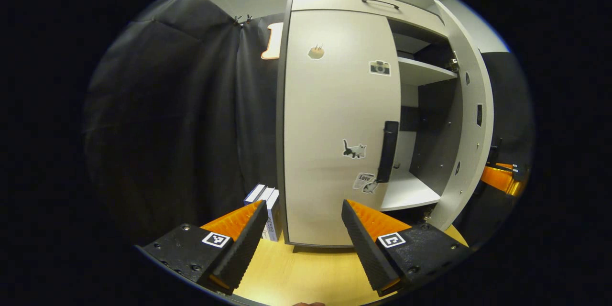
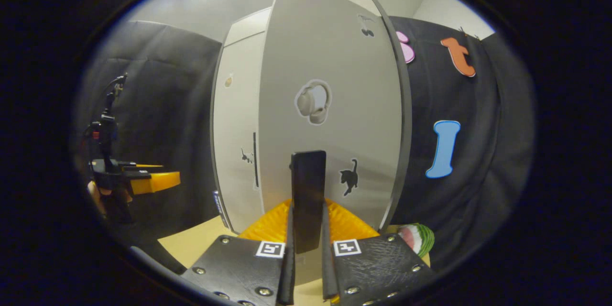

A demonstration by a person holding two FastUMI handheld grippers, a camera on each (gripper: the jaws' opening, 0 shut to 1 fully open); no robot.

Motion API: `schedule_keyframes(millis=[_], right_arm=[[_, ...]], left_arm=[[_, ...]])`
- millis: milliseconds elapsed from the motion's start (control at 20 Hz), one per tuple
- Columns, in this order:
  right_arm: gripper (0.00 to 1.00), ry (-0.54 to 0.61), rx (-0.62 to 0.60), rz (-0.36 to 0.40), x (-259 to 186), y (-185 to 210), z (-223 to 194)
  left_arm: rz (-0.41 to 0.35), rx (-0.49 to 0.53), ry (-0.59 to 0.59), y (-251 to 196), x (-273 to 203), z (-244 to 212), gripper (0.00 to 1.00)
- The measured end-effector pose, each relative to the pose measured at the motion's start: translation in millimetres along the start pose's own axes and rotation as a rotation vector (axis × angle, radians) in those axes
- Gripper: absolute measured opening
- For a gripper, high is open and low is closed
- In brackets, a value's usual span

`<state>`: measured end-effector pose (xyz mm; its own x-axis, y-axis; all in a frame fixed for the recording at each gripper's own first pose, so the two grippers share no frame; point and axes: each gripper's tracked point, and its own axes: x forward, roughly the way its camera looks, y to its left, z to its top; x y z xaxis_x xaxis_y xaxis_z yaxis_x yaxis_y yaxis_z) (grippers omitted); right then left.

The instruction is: Open the right door of the double-door shoe cabinet with the right hand, and open the left door with the left hand.

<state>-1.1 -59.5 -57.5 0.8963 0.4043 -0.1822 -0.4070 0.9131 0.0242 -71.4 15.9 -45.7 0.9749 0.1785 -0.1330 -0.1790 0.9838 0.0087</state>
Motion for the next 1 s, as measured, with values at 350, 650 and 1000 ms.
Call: schedule_keyframes(millis=[350, 650, 1000], right_arm=[[0.23, 0.005, 0.004, 0.104, -13, -15, 0], [0.22, -0.002, -0.013, 0.095, -22, -37, 0], [0.22, -0.008, 0.016, 0.075, -32, -72, -3]], left_arm=[[-0.001, 0.006, 0.025, -63, -15, -12, 0.96], [-0.027, 0.017, 0.035, -114, -14, -17, 0.96], [-0.082, 0.028, 0.052, -164, -10, -24, 0.97]])
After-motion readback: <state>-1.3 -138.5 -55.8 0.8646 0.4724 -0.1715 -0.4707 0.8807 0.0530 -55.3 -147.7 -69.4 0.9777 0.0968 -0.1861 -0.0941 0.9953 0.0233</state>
